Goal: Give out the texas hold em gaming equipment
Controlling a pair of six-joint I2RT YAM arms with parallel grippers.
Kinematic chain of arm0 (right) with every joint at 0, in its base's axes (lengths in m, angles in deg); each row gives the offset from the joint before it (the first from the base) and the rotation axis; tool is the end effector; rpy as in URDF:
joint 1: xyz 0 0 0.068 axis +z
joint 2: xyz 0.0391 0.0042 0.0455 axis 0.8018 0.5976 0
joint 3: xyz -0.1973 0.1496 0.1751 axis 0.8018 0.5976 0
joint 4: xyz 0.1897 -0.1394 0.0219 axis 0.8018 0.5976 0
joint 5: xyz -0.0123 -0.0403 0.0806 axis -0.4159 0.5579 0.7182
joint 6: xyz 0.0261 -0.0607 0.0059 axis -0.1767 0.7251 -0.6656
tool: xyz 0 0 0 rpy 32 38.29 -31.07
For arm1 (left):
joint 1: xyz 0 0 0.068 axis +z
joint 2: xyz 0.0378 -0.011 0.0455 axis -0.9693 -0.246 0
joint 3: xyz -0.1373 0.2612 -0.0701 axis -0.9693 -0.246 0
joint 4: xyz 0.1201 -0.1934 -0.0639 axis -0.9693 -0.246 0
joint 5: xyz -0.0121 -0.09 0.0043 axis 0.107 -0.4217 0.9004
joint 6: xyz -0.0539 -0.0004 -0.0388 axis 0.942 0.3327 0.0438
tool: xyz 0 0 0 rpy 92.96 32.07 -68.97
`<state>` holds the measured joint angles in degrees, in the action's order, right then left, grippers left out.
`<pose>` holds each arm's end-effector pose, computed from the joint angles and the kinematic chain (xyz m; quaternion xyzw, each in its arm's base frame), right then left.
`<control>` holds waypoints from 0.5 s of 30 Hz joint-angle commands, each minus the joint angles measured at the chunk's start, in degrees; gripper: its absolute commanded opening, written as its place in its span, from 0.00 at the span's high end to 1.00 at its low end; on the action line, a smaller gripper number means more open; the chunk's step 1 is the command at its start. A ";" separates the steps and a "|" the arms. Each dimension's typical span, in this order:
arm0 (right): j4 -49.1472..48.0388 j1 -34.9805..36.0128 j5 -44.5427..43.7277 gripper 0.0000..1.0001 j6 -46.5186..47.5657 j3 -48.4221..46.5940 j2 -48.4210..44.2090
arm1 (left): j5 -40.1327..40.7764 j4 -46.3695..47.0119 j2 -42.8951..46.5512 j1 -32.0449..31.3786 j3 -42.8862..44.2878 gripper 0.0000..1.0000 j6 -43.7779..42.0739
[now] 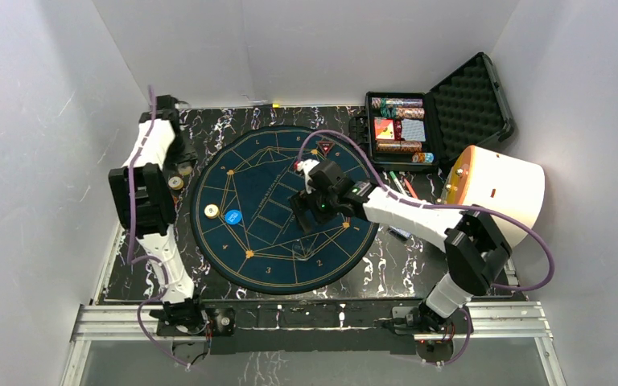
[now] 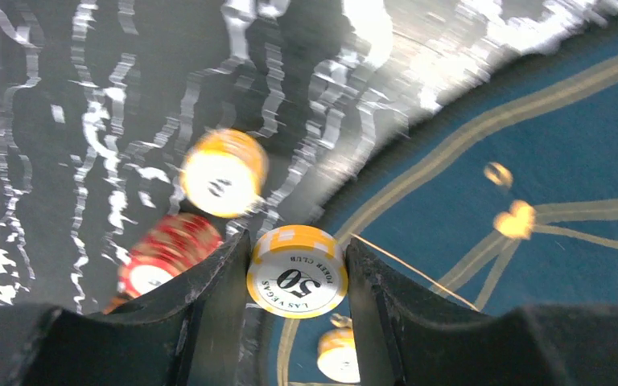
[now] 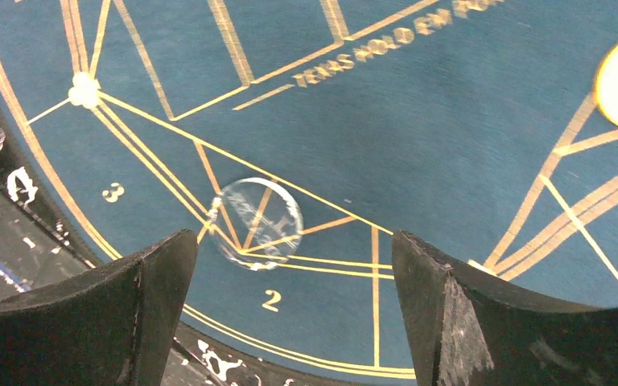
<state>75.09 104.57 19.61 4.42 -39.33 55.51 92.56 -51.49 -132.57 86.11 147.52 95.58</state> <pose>0.2096 0.2651 0.2742 -0.3079 0.8783 0.2141 0.2964 0.4385 0.0879 0.2549 -0.2048 0.9467 0.0672 0.2395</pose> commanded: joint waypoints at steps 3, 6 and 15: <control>6.73 -8.57 -7.91 0.02 -3.41 -2.45 -10.38 | 1.10 -5.12 6.52 -17.64 -0.07 0.78 5.66; 8.90 -11.95 -9.78 0.02 -3.86 -1.29 -16.57 | 1.70 -5.24 4.27 -25.47 1.89 0.78 7.71; 10.31 -12.80 -15.45 0.02 -5.83 4.51 -29.35 | 2.88 -7.41 -8.72 -44.73 16.02 0.80 11.23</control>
<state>83.90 91.98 7.74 0.07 -37.89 27.91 94.46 -55.73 -137.40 46.06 157.66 104.22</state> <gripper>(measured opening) 0.983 0.421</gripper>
